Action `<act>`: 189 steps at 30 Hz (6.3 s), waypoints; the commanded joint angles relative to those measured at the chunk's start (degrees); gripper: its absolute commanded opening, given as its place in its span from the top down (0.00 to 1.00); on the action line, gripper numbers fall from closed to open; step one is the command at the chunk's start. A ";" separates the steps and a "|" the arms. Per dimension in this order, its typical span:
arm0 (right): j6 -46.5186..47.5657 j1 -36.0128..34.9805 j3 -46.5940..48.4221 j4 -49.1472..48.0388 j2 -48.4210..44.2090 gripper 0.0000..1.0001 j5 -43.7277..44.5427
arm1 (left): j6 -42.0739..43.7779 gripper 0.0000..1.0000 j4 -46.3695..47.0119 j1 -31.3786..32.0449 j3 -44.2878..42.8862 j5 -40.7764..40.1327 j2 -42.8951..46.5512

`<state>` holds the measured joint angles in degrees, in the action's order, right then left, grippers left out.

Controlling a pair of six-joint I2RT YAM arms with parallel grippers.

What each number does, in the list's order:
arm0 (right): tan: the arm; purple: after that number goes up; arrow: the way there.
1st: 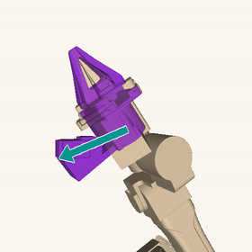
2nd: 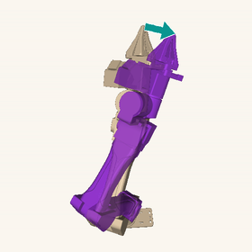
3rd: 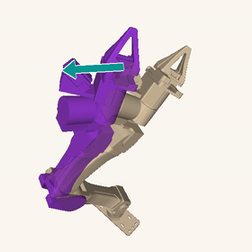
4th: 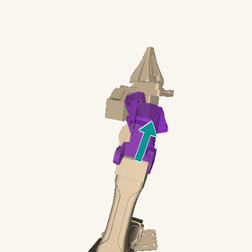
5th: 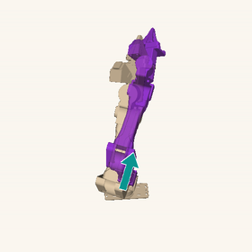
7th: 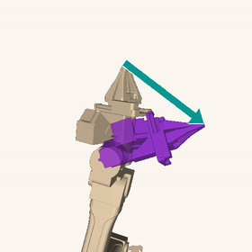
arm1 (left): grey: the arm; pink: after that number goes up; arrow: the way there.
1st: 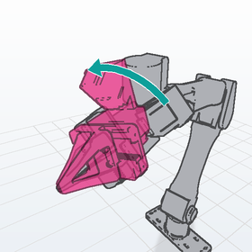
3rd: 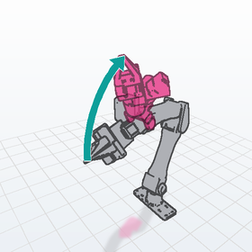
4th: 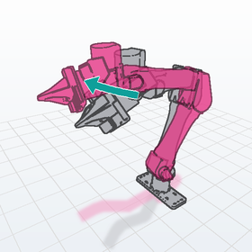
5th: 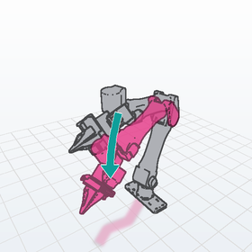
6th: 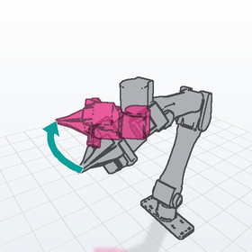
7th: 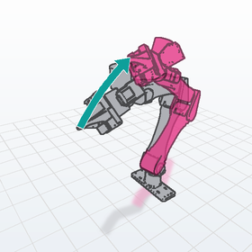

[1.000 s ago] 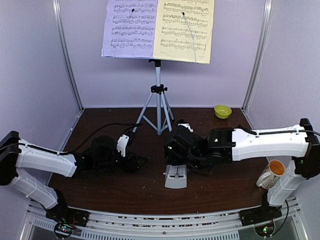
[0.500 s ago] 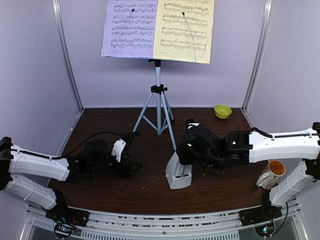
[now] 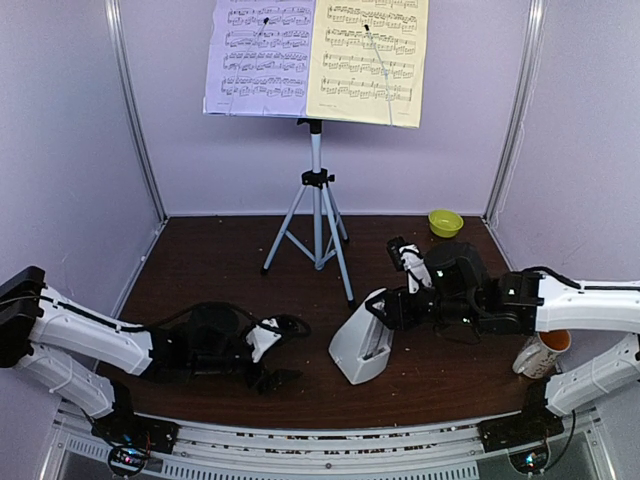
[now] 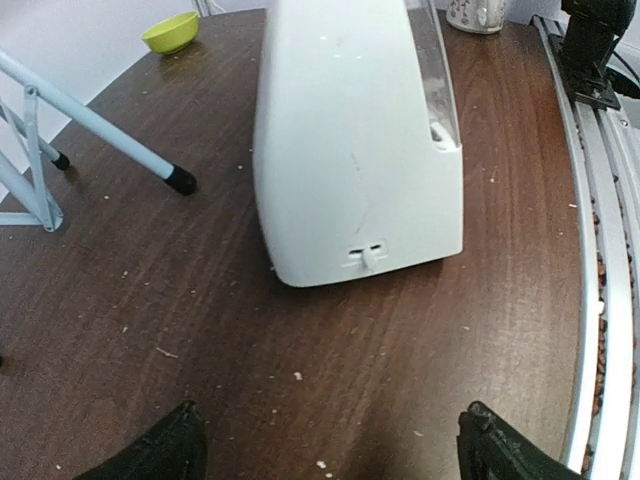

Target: Set up the instrument practice props

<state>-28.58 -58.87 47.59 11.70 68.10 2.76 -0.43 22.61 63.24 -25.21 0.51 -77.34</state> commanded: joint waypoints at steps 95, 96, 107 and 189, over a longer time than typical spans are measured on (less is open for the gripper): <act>-47.42 -18.35 52.95 46.39 38.22 0.10 44.04 | -14.44 0.02 2.25 -1.83 -0.28 -30.84 9.26; -46.22 -18.37 52.03 44.76 37.01 0.06 43.93 | -14.36 0.02 1.95 -1.21 -0.69 -30.72 9.61; -13.54 -15.69 17.79 -2.83 8.46 0.00 36.62 | -20.54 0.02 -4.52 11.75 -7.74 -37.06 12.82; 17.47 -2.36 -26.54 -61.04 4.97 0.39 6.21 | -4.11 1.00 -47.96 15.24 -61.88 -58.55 -13.58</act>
<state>-15.84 -58.78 18.44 -44.18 70.02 3.14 -3.66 -21.91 78.37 -80.90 -54.54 -93.32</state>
